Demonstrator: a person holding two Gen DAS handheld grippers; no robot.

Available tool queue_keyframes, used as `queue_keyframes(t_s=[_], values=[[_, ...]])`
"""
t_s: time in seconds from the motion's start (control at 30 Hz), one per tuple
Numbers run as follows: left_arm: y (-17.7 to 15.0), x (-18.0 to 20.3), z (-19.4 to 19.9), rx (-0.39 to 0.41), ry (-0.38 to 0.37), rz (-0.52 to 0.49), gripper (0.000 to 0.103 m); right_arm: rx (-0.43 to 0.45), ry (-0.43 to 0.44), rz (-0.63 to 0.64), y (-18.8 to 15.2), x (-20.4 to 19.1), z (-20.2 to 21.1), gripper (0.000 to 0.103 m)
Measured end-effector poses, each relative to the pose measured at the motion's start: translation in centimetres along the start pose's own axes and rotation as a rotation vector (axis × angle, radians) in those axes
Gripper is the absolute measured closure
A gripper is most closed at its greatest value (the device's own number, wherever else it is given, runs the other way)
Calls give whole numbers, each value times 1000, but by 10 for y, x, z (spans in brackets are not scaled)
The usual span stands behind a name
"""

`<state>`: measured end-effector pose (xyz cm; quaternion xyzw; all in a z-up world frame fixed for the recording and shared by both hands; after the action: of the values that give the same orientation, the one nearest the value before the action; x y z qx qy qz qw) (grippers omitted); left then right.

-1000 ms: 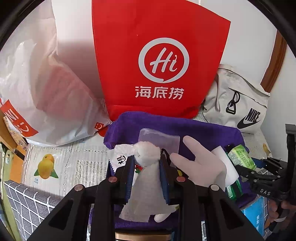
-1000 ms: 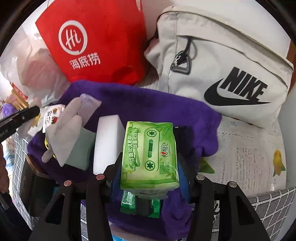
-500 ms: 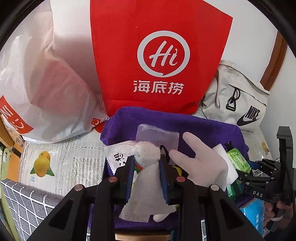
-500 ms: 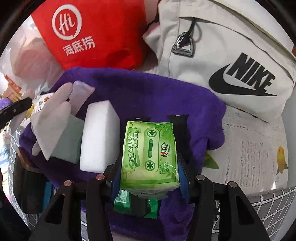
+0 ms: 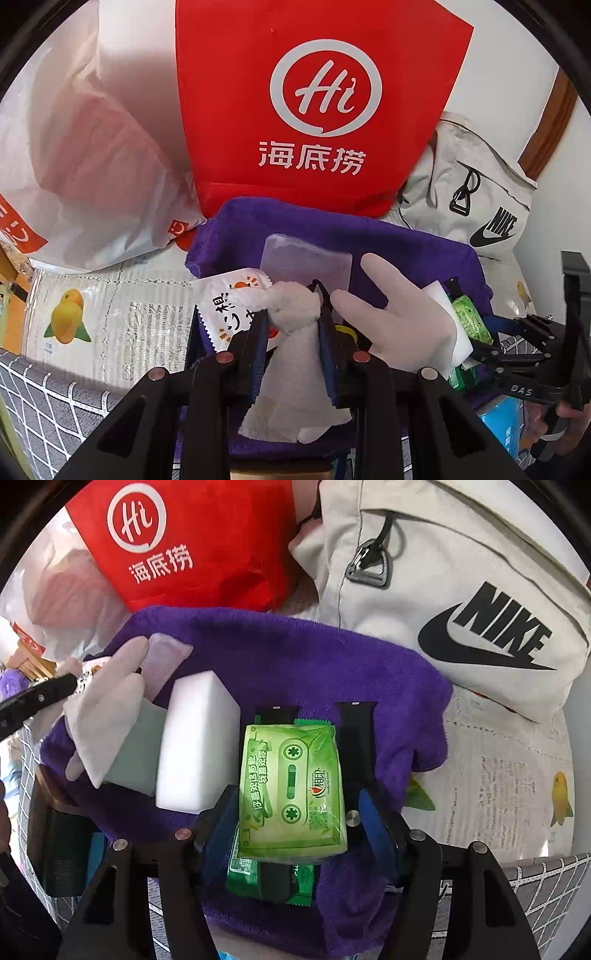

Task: Organize soft objects
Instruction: 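Lower the wet-wipes pack and white tissue onto the towel, then open both tools to release the items and withdraw from the towel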

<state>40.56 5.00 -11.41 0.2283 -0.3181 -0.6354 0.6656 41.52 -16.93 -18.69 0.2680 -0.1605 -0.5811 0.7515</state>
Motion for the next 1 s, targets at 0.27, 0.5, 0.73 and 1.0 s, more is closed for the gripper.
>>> queue_keyframes(t_s=[0.27, 0.5, 0.73, 1.0], values=[[-9, 3, -15, -58, 7, -11, 77, 61, 9, -48, 9, 16, 24, 38], [-13, 5, -21, -88, 6, -14, 75, 101, 30, -52, 13, 18, 40, 38], [-10, 6, -19, -92, 19, -3, 41, 113, 34, -50, 12, 20, 48, 38], [0, 4, -2, -56, 49, 23, 31, 132, 38, -42, 15, 14, 59, 38]])
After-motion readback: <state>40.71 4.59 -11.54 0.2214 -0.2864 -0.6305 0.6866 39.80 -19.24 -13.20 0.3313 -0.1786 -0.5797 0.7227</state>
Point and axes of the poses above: each gripper's, at about its wrist camera, not at the fingertips, and z roughly against the way its jaws point, x to its right, y to its top, the point moved 3 cm from there along -z, roughly the way its jaws point, and after that the axes turned 11 degrees about x, right-handed, at the moved point
